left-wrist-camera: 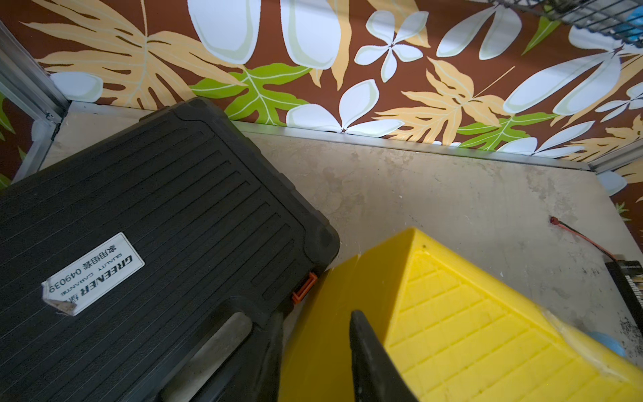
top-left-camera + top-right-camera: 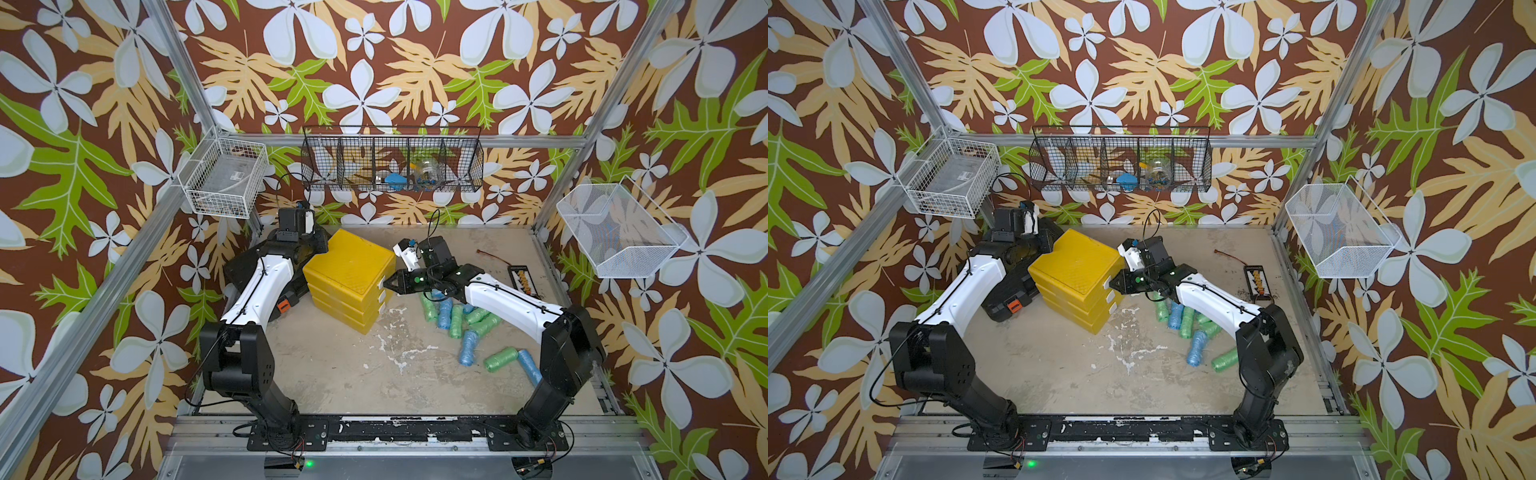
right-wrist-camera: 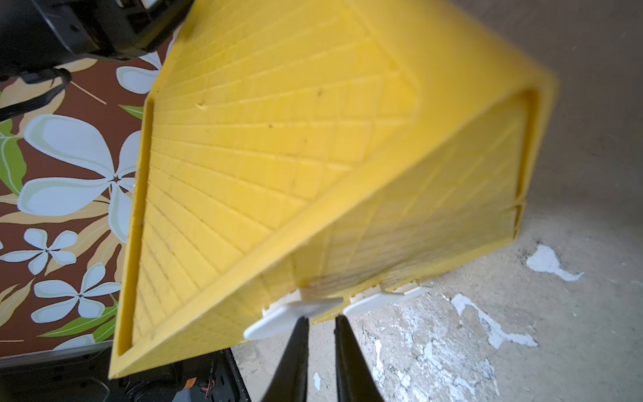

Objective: Sort the rolls of trash bags by color and place them into the drawer
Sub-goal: Close the drawer in the storage box, then open the drawer in the storage box.

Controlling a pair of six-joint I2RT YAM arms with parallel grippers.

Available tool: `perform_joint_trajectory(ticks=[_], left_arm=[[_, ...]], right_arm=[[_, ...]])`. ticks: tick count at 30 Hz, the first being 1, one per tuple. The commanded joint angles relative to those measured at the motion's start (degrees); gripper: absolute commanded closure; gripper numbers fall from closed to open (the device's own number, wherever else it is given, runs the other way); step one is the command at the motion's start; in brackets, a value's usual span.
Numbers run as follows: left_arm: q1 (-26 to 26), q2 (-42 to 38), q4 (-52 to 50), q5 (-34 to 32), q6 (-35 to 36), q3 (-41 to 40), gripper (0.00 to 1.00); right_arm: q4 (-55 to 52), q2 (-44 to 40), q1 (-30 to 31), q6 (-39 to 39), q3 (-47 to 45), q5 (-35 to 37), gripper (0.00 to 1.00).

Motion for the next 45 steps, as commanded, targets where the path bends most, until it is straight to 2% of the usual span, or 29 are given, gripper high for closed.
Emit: perform_joint_trajectory(ticks=[1,7,14,20,25,33,45], left_arm=[[-0.32,-0.26,-8.11,6.95,0.15,-1.81,0.65],[-0.32,-0.56,-8.50,5.18,0.57,-0.67,0.64],[0.03,-2.12,-9.31,3.26,0.09,4.42,0.61],[0.11,-4.91,-9.83,5.15,-0.63,6.03,0.61],[0.12,-8.22,-8.78,9.41,-1.83,2.20,0.61],[0.05,-11.66,-4.79,12.91,-3.64,-6.18,0.61],[0.10,-11.40,-2.56,13.28,-3.99,-10.02,0.62]], right_arm=[[3.74,0.63,0.27,0.91,0.66,-0.50,0.82],[3.21,-0.69,0.26,0.24,-1.06,1.04,0.78],[4.41,-5.16,-0.35,0.96,-7.39,3.41,0.65],[8.71,-7.28,-0.53,4.22,-12.98,3.92,0.49],[14.37,-5.78,-0.53,8.95,-14.84,0.97,0.40],[19.41,-2.31,-0.26,13.45,-14.67,-1.05,0.38],[22.21,1.87,-0.26,16.56,-13.51,-0.95,0.40]])
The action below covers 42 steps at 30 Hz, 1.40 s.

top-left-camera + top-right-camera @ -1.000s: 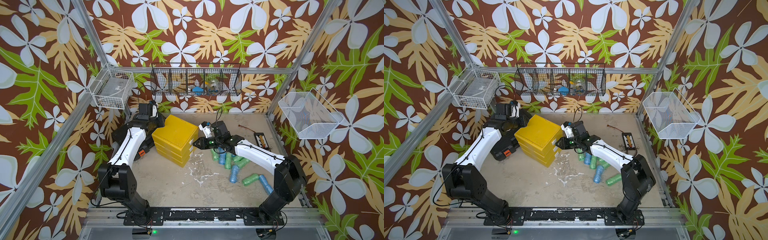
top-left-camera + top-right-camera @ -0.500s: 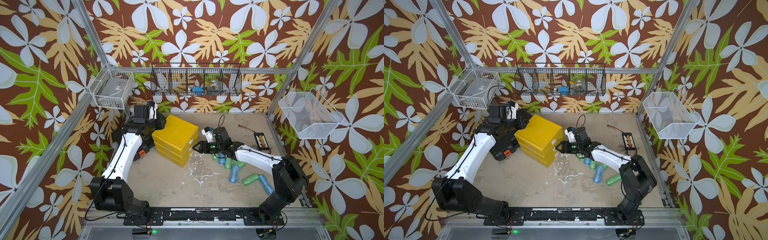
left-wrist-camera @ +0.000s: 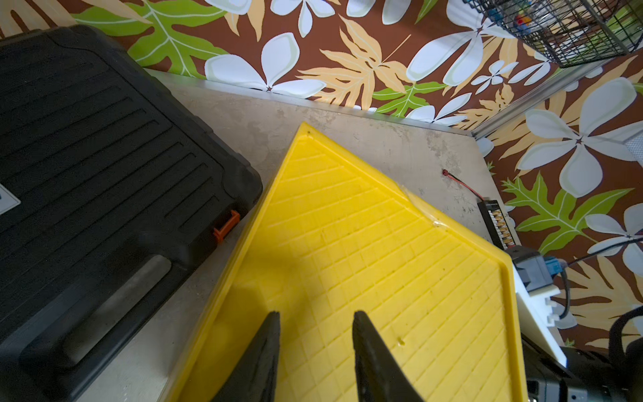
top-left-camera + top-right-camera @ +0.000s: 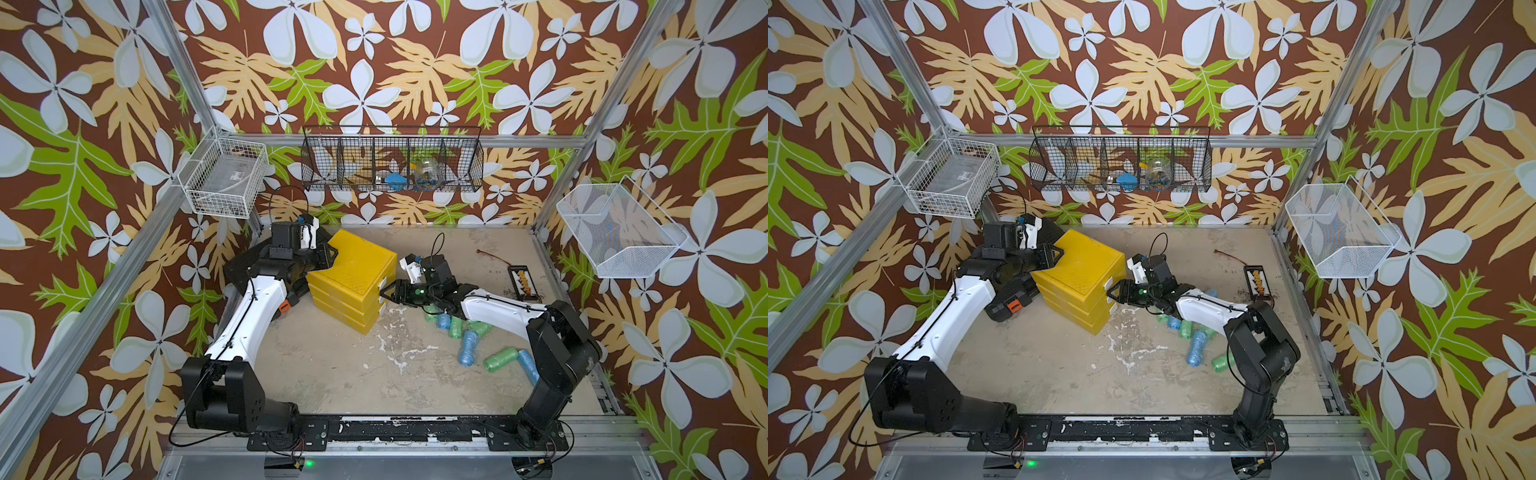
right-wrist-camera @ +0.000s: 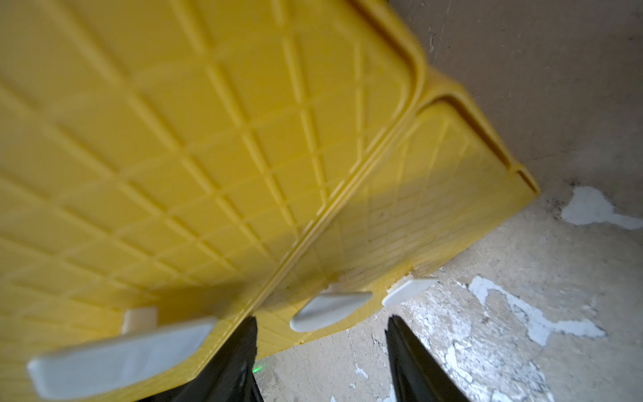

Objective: Sort the rolls of trash bags by color and place them into the drawer
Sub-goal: Open the drawer in the storage box.

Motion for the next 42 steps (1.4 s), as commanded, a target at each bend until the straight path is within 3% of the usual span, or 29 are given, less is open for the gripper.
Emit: perform_joint_trajectory(ticks=[1,19,42], left_arm=[[0.14,0.22,-1.13,0.04,-0.04,-0.44,0.62],[0.14,0.71,0.07,-0.68,-0.05,-1.94,0.62],[0.23,1.85,-0.37,-0.85,0.34,-0.35,0.62]], right_arm=[[2.26,1.02,0.13,1.69,0.80,0.14,0.41],[3.40,-1.63,-0.56,2.39,-7.41,2.52,0.57],[-1.95,-18.18,-5.18,-2.65,-23.04,4.58,0.58]])
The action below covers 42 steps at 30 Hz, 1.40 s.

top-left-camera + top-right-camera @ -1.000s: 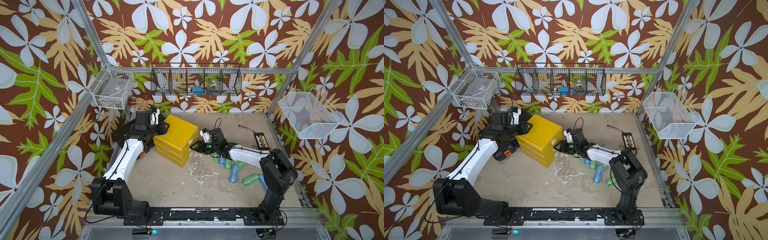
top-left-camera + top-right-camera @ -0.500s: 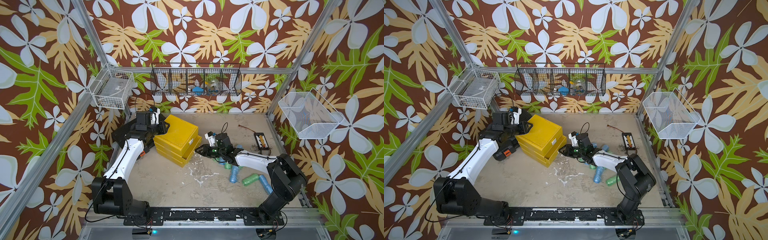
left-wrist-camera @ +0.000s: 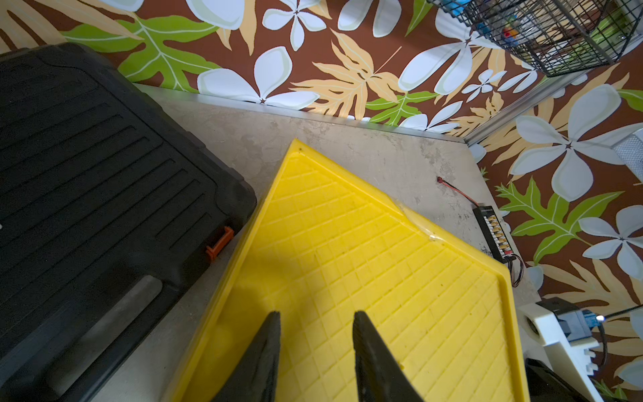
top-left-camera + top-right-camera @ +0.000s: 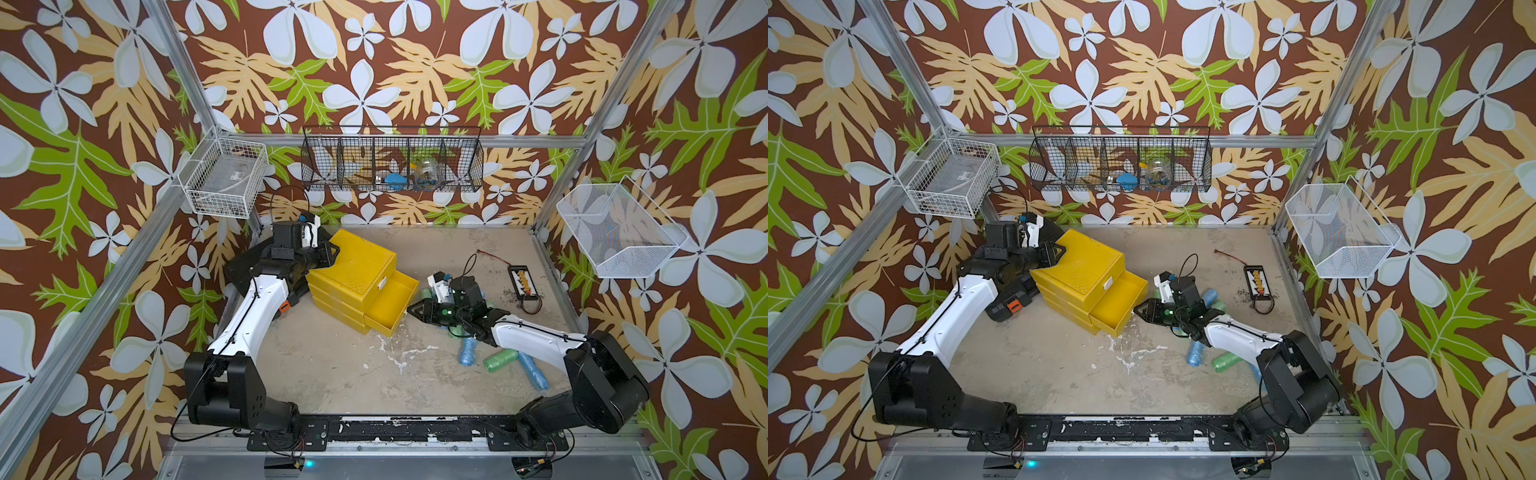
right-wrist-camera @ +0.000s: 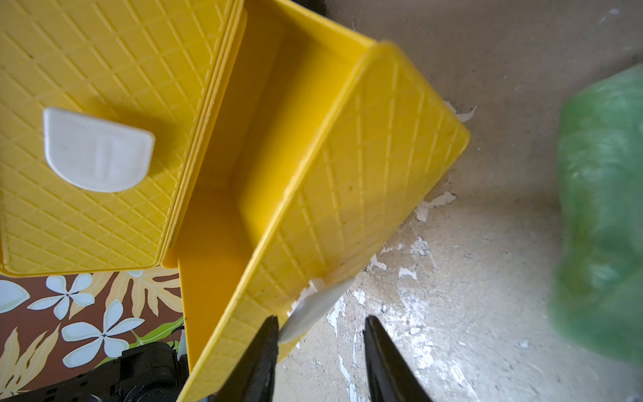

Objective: Sort the rolls of trash bags by color and place them into the drawer
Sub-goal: Open the drawer in the storage box, then pick up the roll of trash bags from the center of the board.

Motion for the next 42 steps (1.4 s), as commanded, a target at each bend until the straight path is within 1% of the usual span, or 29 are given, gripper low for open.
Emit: perform_joint_trajectory(ticks=[1,7,13,17,20,23,25,28,32,35,38,42], left_arm=[[0.21,0.47,-3.99,-1.14,0.29,0.10,0.62],[0.21,0.56,-3.85,-1.13,0.33,0.01,0.62],[0.21,0.67,-3.85,-0.90,0.34,0.01,0.62],[0.16,0.62,-3.87,-0.80,0.31,-0.07,0.62],[0.21,0.56,-3.76,-0.71,0.37,-0.25,0.62],[0.21,0.41,-3.53,-0.38,0.30,-0.53,0.62],[0.21,0.12,-3.00,0.17,-0.05,-0.78,0.62],[0.21,-0.50,-2.21,1.12,-0.74,-1.03,0.62],[0.21,-1.54,-0.80,2.95,-1.76,-1.73,0.62],[0.21,-2.15,-0.20,3.44,-1.93,-2.13,0.62],[0.18,-2.51,0.39,4.08,-2.45,-2.45,0.62],[0.21,-2.51,1.20,5.20,-3.12,-2.30,0.62]], right_arm=[[-5.72,-1.33,-0.44,-1.75,-1.12,2.55,0.58],[-7.96,-3.65,-1.21,-3.23,-1.90,3.35,0.57],[-9.09,-4.44,-1.20,-5.05,0.40,2.70,0.53],[-13.20,-6.60,-1.28,-7.91,4.72,4.22,0.45],[-17.43,-8.72,-1.38,-10.04,7.83,6.90,0.38],[-21.26,-10.82,-2.52,-11.22,9.45,9.37,0.36],[-24.07,-12.41,-4.50,-11.26,8.87,12.01,0.36],[-25.09,-15.63,-10.57,-9.80,4.26,14.47,0.36],[-23.01,-18.76,-22.66,-8.49,-4.00,10.98,0.40],[-22.35,-19.05,-29.27,-8.65,-7.78,9.35,0.43],[-21.93,-18.66,-32.53,-8.46,-10.01,9.72,0.44],[-20.94,-16.64,-33.99,-8.07,-12.01,10.99,0.45]])
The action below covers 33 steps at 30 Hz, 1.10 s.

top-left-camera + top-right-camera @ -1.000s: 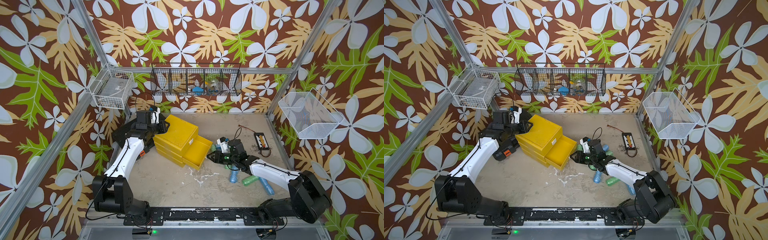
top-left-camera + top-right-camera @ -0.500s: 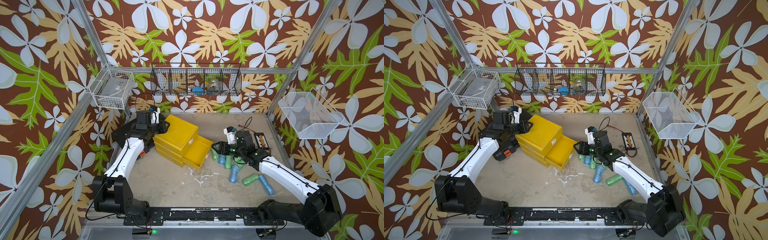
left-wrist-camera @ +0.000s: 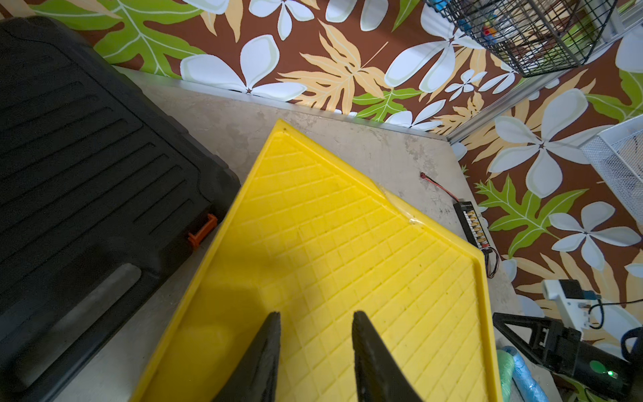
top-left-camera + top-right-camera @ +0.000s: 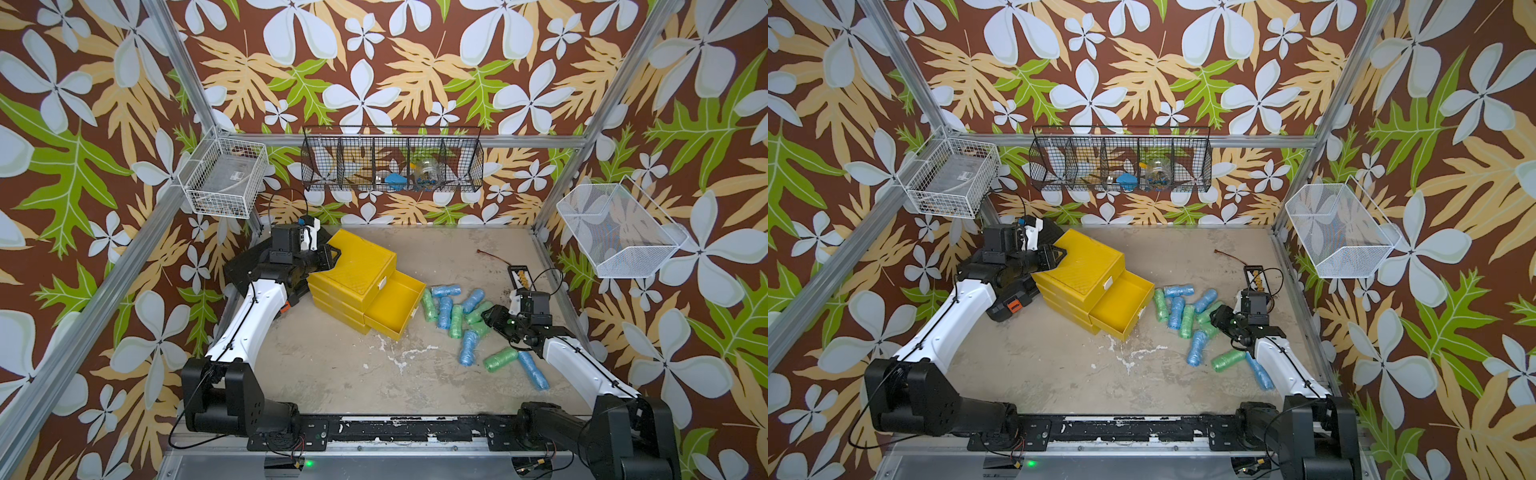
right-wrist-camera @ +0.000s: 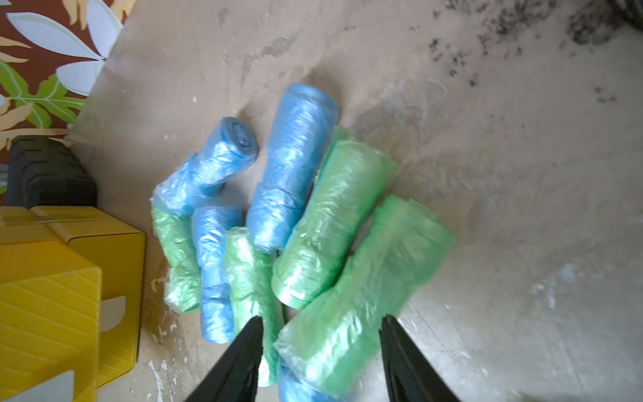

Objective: Sort the rolls of trash bags by color and place them into the drawer
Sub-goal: Pick up the roll of trash bags from the center of the board.

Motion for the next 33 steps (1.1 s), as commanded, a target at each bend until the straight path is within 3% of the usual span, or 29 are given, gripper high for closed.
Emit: perform_joint_trajectory(ticks=[1,16,21,24,33], left_arm=[[0.19,-0.15,0.59,1.75,-0.88,0.00,0.62],[0.19,-0.11,0.89,1.84,-0.35,-1.18,0.62],[0.19,0.06,0.82,1.61,-0.22,-1.30,0.62],[0.19,0.15,0.70,1.61,-0.21,-1.53,0.62],[0.19,-0.04,0.51,1.07,0.08,-2.41,0.62]], right_arm=[[1.84,1.61,-0.96,0.36,-0.93,0.45,0.45],[10.32,11.07,-1.12,3.44,-1.40,0.46,0.46],[11.80,13.23,-1.15,3.28,-0.63,-0.42,0.60],[10.54,11.23,-1.20,2.60,-0.41,-0.16,0.68],[0.17,-2.76,-0.83,-4.51,4.61,1.29,0.77]])
